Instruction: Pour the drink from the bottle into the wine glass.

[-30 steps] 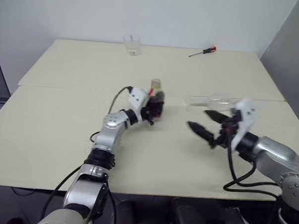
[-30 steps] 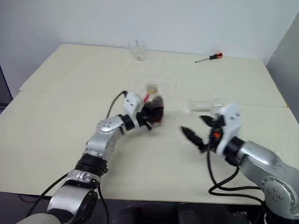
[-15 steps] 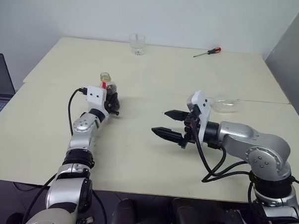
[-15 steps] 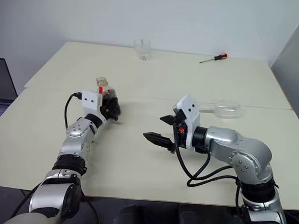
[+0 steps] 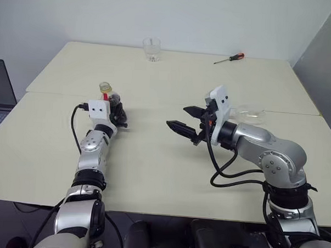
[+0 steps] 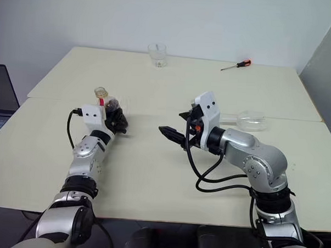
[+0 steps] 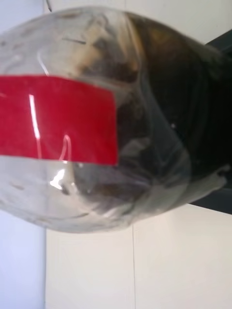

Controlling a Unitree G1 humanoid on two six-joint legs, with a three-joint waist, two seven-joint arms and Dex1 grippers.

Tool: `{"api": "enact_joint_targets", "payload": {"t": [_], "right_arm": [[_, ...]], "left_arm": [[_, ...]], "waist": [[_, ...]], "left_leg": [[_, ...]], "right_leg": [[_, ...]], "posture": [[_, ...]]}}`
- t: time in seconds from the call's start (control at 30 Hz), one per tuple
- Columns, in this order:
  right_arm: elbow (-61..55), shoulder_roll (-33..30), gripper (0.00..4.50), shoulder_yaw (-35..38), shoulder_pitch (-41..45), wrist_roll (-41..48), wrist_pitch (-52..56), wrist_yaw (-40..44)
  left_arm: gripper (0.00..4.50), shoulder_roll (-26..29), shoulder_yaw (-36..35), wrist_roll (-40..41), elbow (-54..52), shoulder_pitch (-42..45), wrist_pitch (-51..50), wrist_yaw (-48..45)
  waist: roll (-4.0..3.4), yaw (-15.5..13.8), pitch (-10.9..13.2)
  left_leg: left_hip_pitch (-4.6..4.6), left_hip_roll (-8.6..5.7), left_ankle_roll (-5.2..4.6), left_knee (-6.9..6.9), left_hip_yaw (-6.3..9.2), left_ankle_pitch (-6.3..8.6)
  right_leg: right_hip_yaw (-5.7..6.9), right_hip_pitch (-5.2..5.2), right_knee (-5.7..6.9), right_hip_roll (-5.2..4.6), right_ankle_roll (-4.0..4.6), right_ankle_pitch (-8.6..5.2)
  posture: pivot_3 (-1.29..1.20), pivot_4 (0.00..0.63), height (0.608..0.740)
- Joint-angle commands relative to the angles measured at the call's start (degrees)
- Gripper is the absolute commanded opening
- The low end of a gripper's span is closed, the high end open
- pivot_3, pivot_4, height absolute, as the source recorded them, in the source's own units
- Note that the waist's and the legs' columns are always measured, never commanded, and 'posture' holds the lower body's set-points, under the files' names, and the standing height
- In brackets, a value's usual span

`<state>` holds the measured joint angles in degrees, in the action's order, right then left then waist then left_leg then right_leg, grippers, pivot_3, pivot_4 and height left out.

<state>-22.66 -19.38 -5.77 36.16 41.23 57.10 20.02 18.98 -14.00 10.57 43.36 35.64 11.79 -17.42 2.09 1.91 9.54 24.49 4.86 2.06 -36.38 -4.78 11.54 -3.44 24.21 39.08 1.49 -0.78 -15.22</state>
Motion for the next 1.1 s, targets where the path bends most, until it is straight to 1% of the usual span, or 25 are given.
{"api": "enact_joint_targets", "payload": {"t": [0.03,0.23,0.27,0.53,0.67,0.9,0.97,1.03,1.1], "right_arm": [[-0.8,0.5,4.5,0.4,1.7,-0.6,-1.0,0.7],[0.2,1.2,4.5,0.2,2.2,-1.8,-1.8,2.4],[0.5,1.3,4.5,0.3,2.3,-2.1,-2.1,2.7],[1.8,0.8,4.5,1.3,1.3,-3.6,-4.0,4.4],[4.0,-0.1,4.5,2.1,-0.6,-5.3,-6.5,5.9],[4.8,-0.7,4.5,2.8,-2.2,-6.1,-7.9,6.6],[4.5,-0.8,4.5,4.7,-2.9,-5.1,-6.8,5.9],[3.9,0.0,4.5,8.4,-4.1,-3.6,-4.9,3.0],[3.6,1.5,4.5,11.7,-5.1,-2.0,-3.4,-0.1]], "left_arm": [[2.46,0.6,-1.0,0.6,-0.5,-1.3,-1.3,0.7],[4.37,0.9,-1.2,1.4,-3.2,-2.2,-3.3,0.7],[4.44,1.0,-1.3,1.7,-3.9,-2.6,-3.9,0.4],[4.44,1.6,-0.8,1.4,-11.5,-7.4,-7.8,0.1],[4.44,0.0,-0.4,2.4,-23.9,-15.5,-12.4,1.2],[4.44,-1.2,1.2,4.1,-40.4,-26.6,-21.5,1.1],[4.44,-0.6,2.4,5.4,-46.8,-30.8,-24.5,-0.9],[4.44,2.0,5.5,8.4,-54.3,-35.5,-28.5,-7.2],[4.44,4.7,8.5,9.9,-59.0,-38.0,-30.9,-12.2]], "waist": [[0.0,0.0,0.0],[0.01,0.0,0.0],[0.01,0.0,0.0],[0.01,0.0,0.0],[0.02,0.1,0.0],[0.03,0.0,0.0],[0.06,0.1,0.0],[0.07,0.0,0.0],[0.06,0.1,0.0]], "left_leg": [[-0.01,0.0,0.0,0.0,0.0,0.0],[0.0,0.0,0.0,0.0,0.0,0.0],[0.01,0.0,0.0,0.0,0.0,0.0],[0.01,0.01,0.0,0.0,0.0,0.0],[0.01,0.01,0.0,0.02,-0.02,0.0],[-0.01,-0.02,0.0,0.03,-0.02,0.0],[-0.02,-0.02,0.0,0.03,-0.02,0.0],[-0.02,-0.05,0.01,0.07,-0.03,0.0],[0.0,-0.06,0.01,0.11,-0.02,0.0]], "right_leg": [[0.0,0.0,0.01,0.0,0.0,0.0],[0.01,0.0,0.0,0.0,0.0,0.0],[0.02,0.0,-0.01,0.0,0.01,0.01],[0.0,0.0,-0.01,-0.01,0.02,0.01],[-0.02,0.0,-0.02,-0.05,0.03,0.02],[-0.13,-0.01,0.0,-0.14,0.01,0.01],[-0.14,-0.02,-0.01,-0.15,0.01,0.0],[-0.19,-0.02,-0.03,-0.21,0.03,0.01],[-0.2,0.0,-0.04,-0.24,0.04,0.0]], "posture": [[0.0,0.15,0.74],[0.0,0.15,0.74],[0.0,0.15,0.74],[0.0,0.15,0.74],[0.0,0.15,0.74],[0.0,0.15,0.74],[0.0,0.15,0.74],[0.0,0.15,0.74],[0.0,0.15,0.74]]}}
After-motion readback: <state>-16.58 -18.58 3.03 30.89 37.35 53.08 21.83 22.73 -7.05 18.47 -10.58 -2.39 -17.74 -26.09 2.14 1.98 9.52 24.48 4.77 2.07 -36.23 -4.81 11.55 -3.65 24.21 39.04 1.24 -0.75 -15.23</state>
